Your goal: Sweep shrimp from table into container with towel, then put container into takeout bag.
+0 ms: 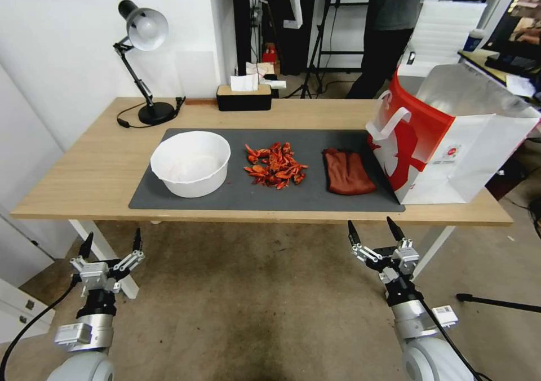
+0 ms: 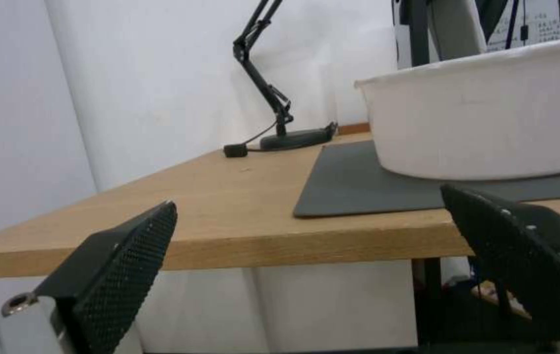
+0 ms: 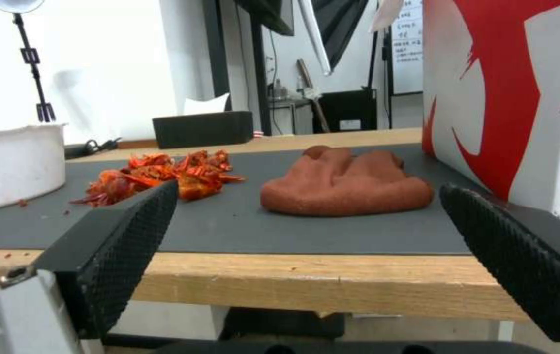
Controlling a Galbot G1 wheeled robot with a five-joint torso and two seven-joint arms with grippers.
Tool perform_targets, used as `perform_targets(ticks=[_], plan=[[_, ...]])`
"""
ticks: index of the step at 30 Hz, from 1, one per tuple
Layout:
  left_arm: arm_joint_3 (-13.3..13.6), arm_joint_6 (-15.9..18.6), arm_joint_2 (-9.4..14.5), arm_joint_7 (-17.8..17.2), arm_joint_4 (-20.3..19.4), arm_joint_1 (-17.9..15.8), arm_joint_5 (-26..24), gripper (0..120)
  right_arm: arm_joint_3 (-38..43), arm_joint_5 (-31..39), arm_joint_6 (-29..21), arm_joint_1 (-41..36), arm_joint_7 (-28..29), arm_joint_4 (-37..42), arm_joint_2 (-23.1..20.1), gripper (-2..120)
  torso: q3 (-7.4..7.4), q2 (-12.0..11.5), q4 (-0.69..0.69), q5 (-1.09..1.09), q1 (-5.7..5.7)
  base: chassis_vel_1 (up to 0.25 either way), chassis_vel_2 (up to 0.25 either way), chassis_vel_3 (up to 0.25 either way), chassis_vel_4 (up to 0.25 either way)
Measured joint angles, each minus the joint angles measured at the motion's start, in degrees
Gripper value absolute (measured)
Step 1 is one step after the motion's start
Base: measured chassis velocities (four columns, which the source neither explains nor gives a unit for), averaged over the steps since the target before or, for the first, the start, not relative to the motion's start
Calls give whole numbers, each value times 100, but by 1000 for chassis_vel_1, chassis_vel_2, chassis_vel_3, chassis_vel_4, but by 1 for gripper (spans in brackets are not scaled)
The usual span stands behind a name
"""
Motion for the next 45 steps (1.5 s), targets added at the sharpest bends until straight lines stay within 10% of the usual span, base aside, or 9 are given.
perform_targets(ticks=[38,45], plan=[[5,12,0,-9,-18,-1,0,100,-2,-10,-24,0,6,9,2,100,0,0,0,0,0,0,0,0,0],[583,910,-105,-520,-833,-128,251,100,-230,-540,-1140,50,309,743,190,100,0,0,-1,0,0,0,0,0,0]])
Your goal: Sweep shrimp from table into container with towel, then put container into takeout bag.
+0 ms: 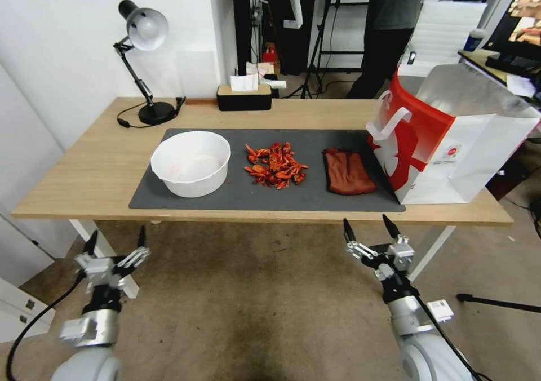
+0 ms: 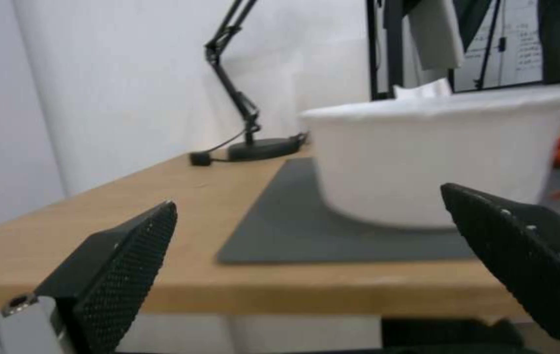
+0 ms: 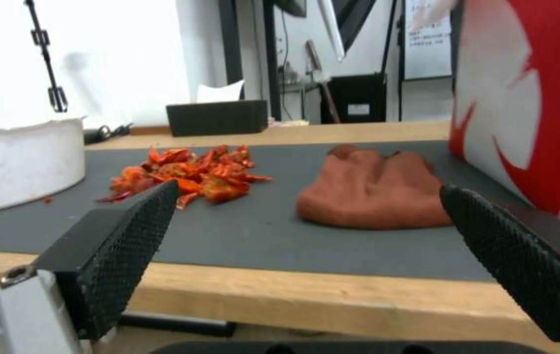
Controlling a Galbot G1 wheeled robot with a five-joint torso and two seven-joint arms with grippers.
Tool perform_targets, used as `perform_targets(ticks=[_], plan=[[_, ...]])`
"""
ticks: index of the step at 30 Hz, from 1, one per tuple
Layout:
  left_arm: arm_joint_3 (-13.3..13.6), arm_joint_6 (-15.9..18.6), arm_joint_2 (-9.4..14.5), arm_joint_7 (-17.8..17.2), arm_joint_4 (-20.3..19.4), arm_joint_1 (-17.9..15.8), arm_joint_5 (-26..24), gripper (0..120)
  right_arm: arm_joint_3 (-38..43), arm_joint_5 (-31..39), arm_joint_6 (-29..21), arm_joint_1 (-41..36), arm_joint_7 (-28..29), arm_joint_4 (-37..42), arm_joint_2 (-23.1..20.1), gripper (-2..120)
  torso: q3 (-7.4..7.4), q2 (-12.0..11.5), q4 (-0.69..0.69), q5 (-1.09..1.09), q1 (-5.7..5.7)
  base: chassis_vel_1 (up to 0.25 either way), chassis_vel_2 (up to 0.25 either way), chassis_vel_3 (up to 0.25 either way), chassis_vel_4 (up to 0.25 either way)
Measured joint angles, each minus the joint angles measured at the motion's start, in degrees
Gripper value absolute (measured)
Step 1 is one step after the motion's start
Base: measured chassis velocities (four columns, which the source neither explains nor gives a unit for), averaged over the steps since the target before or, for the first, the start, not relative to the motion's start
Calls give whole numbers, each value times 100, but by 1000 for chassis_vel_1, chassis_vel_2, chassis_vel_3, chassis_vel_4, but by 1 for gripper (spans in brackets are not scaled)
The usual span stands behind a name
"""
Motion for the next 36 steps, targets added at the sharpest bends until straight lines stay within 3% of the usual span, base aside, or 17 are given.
perform_targets(ticks=[3,5,9,10,11,13,14,36], plan=[[173,274,-32,-153,-246,-37,80,100,-51,-124,-261,12,74,175,44,100,0,0,0,1,0,0,0,0,0],[488,763,-90,-430,-683,-105,223,100,-161,-378,-787,36,218,518,135,100,0,0,0,0,0,0,0,0,0],[747,1174,-137,-661,-1051,-163,342,100,-105,-436,-962,94,390,695,148,100,0,0,1,3,0,0,0,0,0],[935,1456,-176,-820,-1310,-204,422,100,-20,-410,-943,129,472,714,125,100,0,0,1,-3,0,0,0,0,0],[1092,1438,-197,-800,-1381,-156,427,100,10,-377,-925,149,502,712,123,100,0,0,-3,8,0,0,0,0,0],[1148,1397,-198,-746,-1352,-79,403,100,19,-365,-914,162,512,700,124,100,1,0,2,-4,0,0,0,0,0],[1164,1334,-191,-704,-1342,-44,396,100,16,-358,-902,178,514,673,134,100,0,0,1,2,0,0,0,0,0],[1115,1040,-25,-501,-1137,-39,222,100,-40,-351,-785,166,431,563,154,100,0,0,1,0,0,0,0,0,0]])
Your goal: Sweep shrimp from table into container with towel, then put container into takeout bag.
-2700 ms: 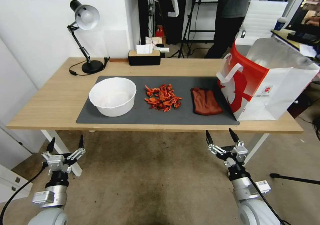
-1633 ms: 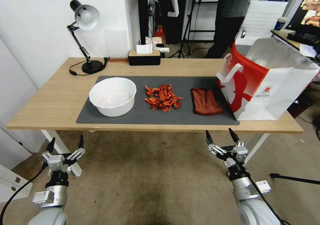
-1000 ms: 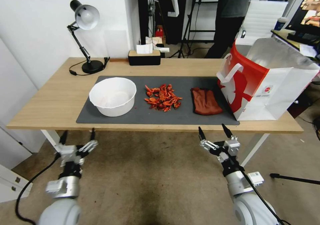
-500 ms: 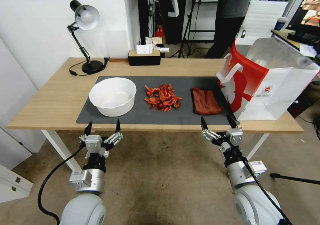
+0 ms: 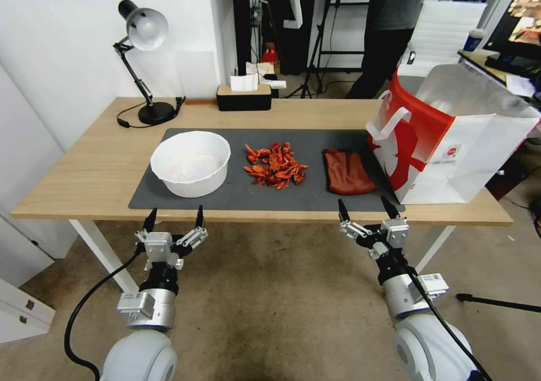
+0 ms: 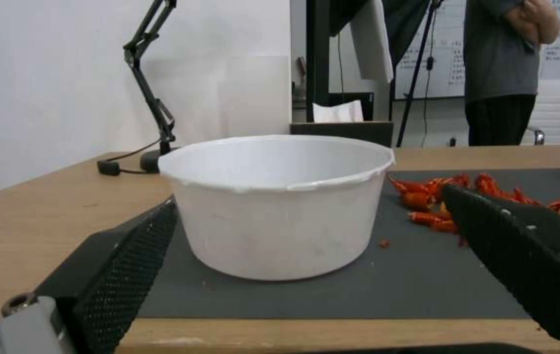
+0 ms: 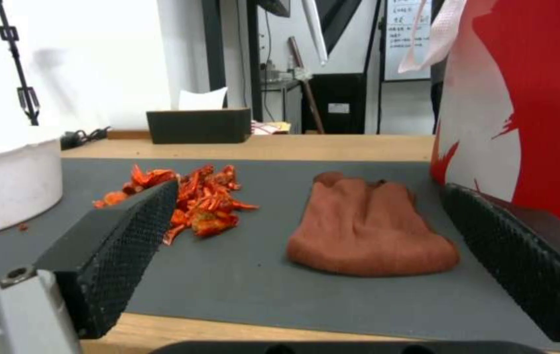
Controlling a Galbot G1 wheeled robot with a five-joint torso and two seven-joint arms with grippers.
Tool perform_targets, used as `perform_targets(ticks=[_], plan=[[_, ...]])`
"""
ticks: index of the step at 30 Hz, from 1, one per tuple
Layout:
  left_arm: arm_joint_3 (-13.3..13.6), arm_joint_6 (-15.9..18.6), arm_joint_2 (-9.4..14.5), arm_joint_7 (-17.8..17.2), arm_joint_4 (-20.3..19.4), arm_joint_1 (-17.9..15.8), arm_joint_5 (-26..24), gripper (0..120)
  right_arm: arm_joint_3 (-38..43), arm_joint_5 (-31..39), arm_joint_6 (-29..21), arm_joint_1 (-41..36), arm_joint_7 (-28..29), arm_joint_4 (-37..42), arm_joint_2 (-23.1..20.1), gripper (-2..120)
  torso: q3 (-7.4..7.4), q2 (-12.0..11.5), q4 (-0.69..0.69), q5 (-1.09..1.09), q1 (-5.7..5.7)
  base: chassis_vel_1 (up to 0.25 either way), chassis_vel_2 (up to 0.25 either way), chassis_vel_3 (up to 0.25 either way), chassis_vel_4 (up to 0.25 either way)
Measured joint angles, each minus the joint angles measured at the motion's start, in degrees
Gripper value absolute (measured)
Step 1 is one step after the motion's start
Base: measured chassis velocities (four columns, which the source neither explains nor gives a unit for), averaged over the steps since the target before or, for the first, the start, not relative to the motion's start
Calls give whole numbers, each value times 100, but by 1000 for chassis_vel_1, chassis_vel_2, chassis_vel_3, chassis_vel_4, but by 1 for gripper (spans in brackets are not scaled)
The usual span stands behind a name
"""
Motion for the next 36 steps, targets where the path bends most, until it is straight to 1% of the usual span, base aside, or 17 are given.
perform_targets(ticks=[9,10,11,13,14,16,17,18,19,20,21,22,24,28,32,36], plan=[[-40,0,119,8,-18,-29,-64,100,-8,-5,22,-43,-23,7,19,100,0,0,0,0,0,0,0,0,0],[-71,-4,166,9,-45,-48,-127,100,-8,-5,23,-46,-25,21,19,100,0,0,0,0,0,0,0,0,0],[-71,-4,166,9,-45,-48,-127,100,-8,-5,23,-46,-25,21,19,100,0,0,0,0,0,0,0,0,0],[-104,-5,287,10,-65,-137,-236,100,-16,-12,23,-63,-27,31,34,100,0,0,0,0,0,0,0,0,0],[-104,-5,287,10,-65,-137,-236,100,-16,-12,23,-63,-27,31,34,100,0,0,0,0,0,0,0,0,0],[-134,14,468,6,-65,-298,-398,100,-25,-18,26,-85,-27,60,43,100,0,0,0,0,0,0,0,0,0],[-134,14,468,6,-65,-298,-398,100,-25,-18,26,-85,-27,60,43,100,0,0,0,0,0,0,0,0,0],[-189,51,599,-4,-65,-435,-514,100,-25,-19,29,-97,-27,70,38,100,0,0,0,-1,0,0,0,0,0],[-189,51,599,-4,-65,-435,-514,100,-25,-19,29,-97,-27,70,38,100,0,0,0,-1,0,0,0,0,0],[-231,96,710,-14,-65,-548,-603,100,-24,-20,29,-109,-27,79,33,100,0,0,0,0,0,0,0,0,0],[-274,152,881,-29,-72,-703,-734,100,-21,-23,31,-133,-27,87,31,100,0,0,-1,0,0,0,0,0,0],[-274,152,881,-29,-72,-703,-734,100,-21,-23,31,-133,-27,87,31,100,0,0,-1,0,0,0,0,0,0],[-328,213,1038,-48,-125,-848,-913,100,-23,-60,34,-163,-27,86,66,100,0,0,-1,2,0,0,0,0,0],[-342,220,1024,-50,-156,-835,-970,100,-38,-115,43,-200,-41,102,158,100,0,0,0,1,0,0,0,0,0],[-216,191,913,-26,-134,-743,-893,100,-44,-148,53,-239,-60,131,205,100,0,0,1,0,0,0,0,0,0],[-189,191,918,-22,-99,-799,-884,100,-39,-152,69,-242,-65,132,200,100,0,0,0,0,0,0,0,0,0]])
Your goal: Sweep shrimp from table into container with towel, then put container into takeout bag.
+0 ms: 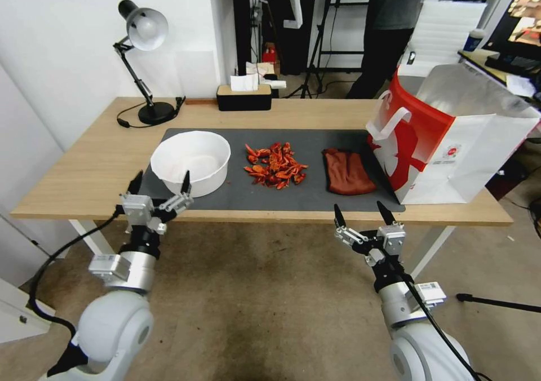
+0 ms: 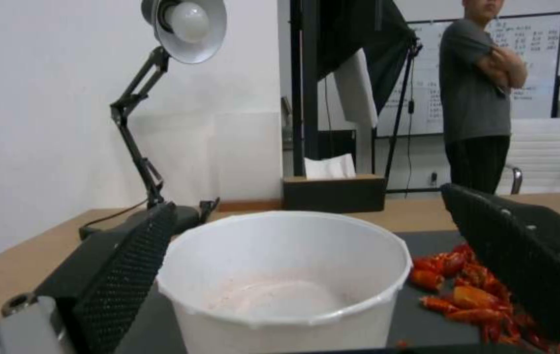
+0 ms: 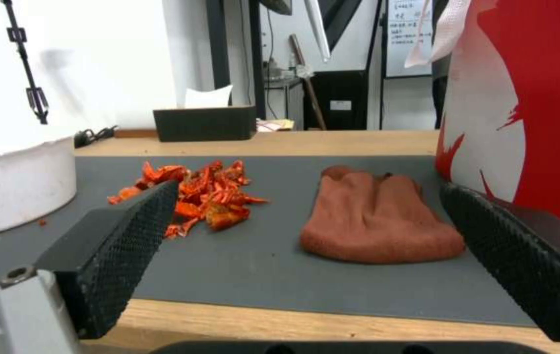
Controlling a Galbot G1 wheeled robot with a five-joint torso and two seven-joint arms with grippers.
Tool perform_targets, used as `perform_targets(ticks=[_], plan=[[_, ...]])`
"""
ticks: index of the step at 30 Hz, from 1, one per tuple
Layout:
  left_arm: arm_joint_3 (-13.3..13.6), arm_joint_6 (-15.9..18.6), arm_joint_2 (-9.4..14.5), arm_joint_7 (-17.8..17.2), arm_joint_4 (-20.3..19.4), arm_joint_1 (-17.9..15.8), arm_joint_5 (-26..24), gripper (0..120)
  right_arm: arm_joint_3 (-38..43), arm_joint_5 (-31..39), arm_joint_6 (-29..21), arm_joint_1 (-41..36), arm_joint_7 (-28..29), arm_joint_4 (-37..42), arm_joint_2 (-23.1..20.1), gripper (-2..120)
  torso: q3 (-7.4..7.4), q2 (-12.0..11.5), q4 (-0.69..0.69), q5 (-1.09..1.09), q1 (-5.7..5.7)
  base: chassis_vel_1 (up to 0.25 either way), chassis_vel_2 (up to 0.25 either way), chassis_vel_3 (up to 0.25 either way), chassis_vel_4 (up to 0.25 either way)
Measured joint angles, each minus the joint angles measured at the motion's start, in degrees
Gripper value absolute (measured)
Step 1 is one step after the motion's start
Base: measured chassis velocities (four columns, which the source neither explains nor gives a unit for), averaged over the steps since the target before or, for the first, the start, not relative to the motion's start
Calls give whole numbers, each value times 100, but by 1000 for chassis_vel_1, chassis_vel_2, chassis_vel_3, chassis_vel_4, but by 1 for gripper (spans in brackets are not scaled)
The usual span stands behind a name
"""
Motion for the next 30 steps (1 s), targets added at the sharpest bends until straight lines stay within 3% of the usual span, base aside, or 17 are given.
perform_targets(ticks=[5,7,9,11,12,14,15,16,17,19,21,23,24,27,28,29,30], plan=[[-4,16,174,-2,109,-232,-103,100,-5,0,16,36,-1,-14,-13,100,0,0,1,0,-1,0,0,0,0],[-20,105,524,-6,286,-779,-352,100,-13,0,16,79,-1,-24,-68,100,0,0,-1,-1,0,0,0,0,0],[-9,132,647,-6,346,-945,-445,100,-15,0,16,90,-1,-26,-86,100,0,0,-1,-1,0,0,0,0,0],[126,201,1187,61,637,-1570,-800,100,-28,0,15,118,-5,-38,-120,100,0,0,-1,-1,0,0,0,0,0],[126,201,1187,61,637,-1570,-800,100,-28,0,15,118,-5,-38,-120,100,0,0,-1,-1,0,0,0,0,0],[400,244,1769,218,970,-2188,-1238,100,-54,-6,8,133,-8,-43,-118,100,1,0,-1,1,0,0,0,0,0],[400,244,1769,218,970,-2188,-1238,100,-54,-6,8,133,-8,-43,-118,100,1,0,-1,1,0,0,0,0,0],[672,285,2101,315,1215,-2701,-1500,100,-69,-25,5,135,-10,-57,-105,100,1,0,1,-1,0,0,0,0,0],[672,285,2101,315,1215,-2701,-1500,100,-69,-25,5,135,-10,-57,-105,100,1,0,1,-1,0,0,0,0,0],[1111,389,2509,652,1602,-3560,-1826,100,-83,-76,3,130,-11,-93,-94,100,1,0,-2,1,1,0,0,0,0],[1228,445,2604,791,1705,-3769,-1905,100,-87,-89,2,126,-11,-97,-94,100,1,0,-3,1,0,0,0,0,0],[1592,889,2984,1739,2023,-4403,-2170,100,-85,-113,1,114,-8,-93,-110,100,1,0,-2,0,1,0,0,0,0],[1592,889,2984,1739,2023,-4403,-2170,100,-85,-113,1,114,-8,-93,-110,100,1,0,-2,0,1,0,0,0,0],[1634,1281,3465,3299,2194,-4630,-1987,100,-135,-114,1,195,-3,-147,-193,100,0,0,0,-2,1,0,0,0,0],[1634,1281,3465,3299,2194,-4630,-1987,100,-135,-114,1,195,-3,-147,-193,100,0,0,0,-2,1,0,0,0,0],[1573,1376,3647,4122,2240,-4666,-1732,100,-171,-112,1,221,-3,-191,-224,100,0,0,4,1,0,0,0,0,0],[1568,1401,3722,4576,2278,-4722,-1565,100,-182,-112,3,221,-3,-210,-235,100,0,0,5,1,0,0,0,0,0]])
